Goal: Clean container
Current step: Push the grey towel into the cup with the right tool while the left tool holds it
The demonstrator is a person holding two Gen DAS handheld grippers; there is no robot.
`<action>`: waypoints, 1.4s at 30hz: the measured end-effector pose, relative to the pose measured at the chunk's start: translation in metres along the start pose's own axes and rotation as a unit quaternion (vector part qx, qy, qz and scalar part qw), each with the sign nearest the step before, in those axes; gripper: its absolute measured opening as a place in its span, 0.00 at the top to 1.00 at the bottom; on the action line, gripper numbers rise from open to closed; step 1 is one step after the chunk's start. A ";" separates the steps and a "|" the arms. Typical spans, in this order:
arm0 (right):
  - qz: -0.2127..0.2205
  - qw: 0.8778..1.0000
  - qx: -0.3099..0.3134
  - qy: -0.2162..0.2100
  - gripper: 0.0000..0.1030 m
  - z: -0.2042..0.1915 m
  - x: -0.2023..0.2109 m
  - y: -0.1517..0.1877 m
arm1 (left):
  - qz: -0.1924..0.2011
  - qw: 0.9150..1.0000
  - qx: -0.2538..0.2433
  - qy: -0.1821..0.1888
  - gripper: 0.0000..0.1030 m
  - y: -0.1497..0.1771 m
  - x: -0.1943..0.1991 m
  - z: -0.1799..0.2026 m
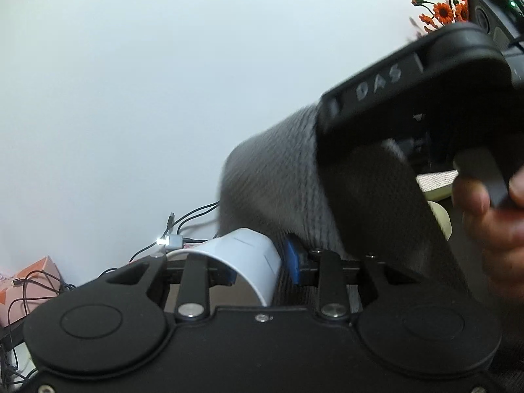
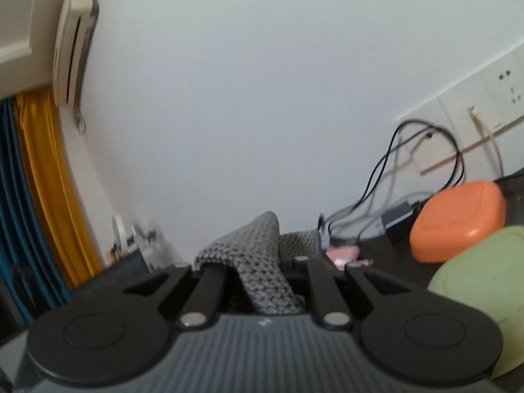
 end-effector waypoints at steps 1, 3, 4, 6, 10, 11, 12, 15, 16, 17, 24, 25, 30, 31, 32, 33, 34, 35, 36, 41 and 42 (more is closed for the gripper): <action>-0.012 1.000 0.011 0.000 0.90 -0.003 -0.003 0.005 | 0.000 1.000 0.000 -0.001 0.71 0.001 -0.001 -0.001; -0.036 0.999 0.033 -0.005 0.90 -0.011 -0.010 0.017 | 0.000 1.000 0.000 -0.003 0.71 0.003 -0.002 -0.004; -0.047 0.998 0.041 -0.008 0.90 -0.014 -0.012 0.023 | -0.003 1.000 0.001 -0.004 0.71 0.004 -0.003 -0.006; -0.053 0.997 0.056 -0.011 0.90 -0.016 -0.012 0.029 | -0.008 1.000 0.007 0.000 0.71 0.008 -0.006 -0.011; -0.066 0.996 0.048 -0.032 0.90 -0.022 -0.007 0.032 | -0.011 1.000 0.012 0.000 0.71 0.013 -0.009 -0.018; -0.069 0.996 0.046 -0.037 0.90 -0.022 -0.007 0.033 | -0.011 1.000 0.011 -0.001 0.71 0.014 -0.010 -0.019; -0.072 0.996 0.044 -0.042 0.90 -0.023 -0.007 0.033 | -0.011 1.000 0.011 -0.001 0.72 0.015 -0.010 -0.020; -0.084 0.994 0.041 -0.064 0.90 -0.027 -0.007 0.035 | -0.011 1.000 0.013 -0.001 0.72 0.018 -0.012 -0.025; -0.090 0.993 0.032 -0.076 0.90 -0.029 -0.008 0.035 | -0.012 1.000 0.014 -0.001 0.72 0.019 -0.012 -0.027; -0.100 0.991 0.018 -0.091 0.90 -0.031 -0.007 0.037 | -0.012 1.000 0.015 0.000 0.72 0.020 -0.013 -0.029; -0.120 0.979 -0.046 -0.161 0.90 -0.036 -0.002 0.031 | -0.008 1.000 0.015 0.001 0.71 0.027 -0.015 -0.039; -0.116 0.977 -0.058 -0.167 0.90 -0.034 -0.001 0.028 | -0.009 1.000 0.015 0.001 0.71 0.028 -0.015 -0.041; -0.026 0.988 -0.082 -0.127 0.90 -0.014 0.012 -0.003 | -0.008 1.000 0.014 -0.001 0.70 0.034 -0.018 -0.049; -0.002 0.991 -0.079 -0.109 0.90 -0.009 0.015 -0.009 | -0.007 1.000 0.014 -0.001 0.70 0.035 -0.018 -0.050; 0.019 0.993 -0.073 -0.087 0.90 -0.003 0.018 -0.015 | -0.006 1.000 0.012 -0.002 0.70 0.036 -0.017 -0.052; 0.036 0.995 -0.064 -0.066 0.90 0.001 0.021 -0.020 | -0.006 1.000 0.012 -0.002 0.70 0.037 -0.018 -0.053; 0.050 0.996 -0.052 -0.044 0.90 0.004 0.022 -0.023 | -0.005 1.000 0.011 -0.002 0.70 0.038 -0.018 -0.055; 0.054 0.997 -0.046 -0.031 0.90 0.006 0.022 -0.023 | -0.005 1.000 0.011 -0.002 0.69 0.039 -0.018 -0.056; 0.050 0.997 -0.047 -0.024 0.90 0.009 0.021 -0.023 | -0.005 1.000 0.012 -0.002 0.69 0.040 -0.018 -0.058; -0.006 0.999 -0.044 -0.002 0.90 0.012 0.003 -0.006 | -0.006 1.000 0.013 -0.003 0.69 0.046 -0.020 -0.067; -0.017 0.999 -0.038 -0.006 0.90 0.010 0.001 -0.001 | -0.006 1.000 0.013 -0.003 0.70 0.047 -0.020 -0.069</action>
Point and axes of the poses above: each gripper's, at about its wrist camera, not at the fingertips, and x roughly against the way its jaws point, z to its right, y to its underside, the point moved 9 cm from there along -x, roughly the way its jaws point, and after that the axes turned 11 degrees about -x, right-handed, at the moved point
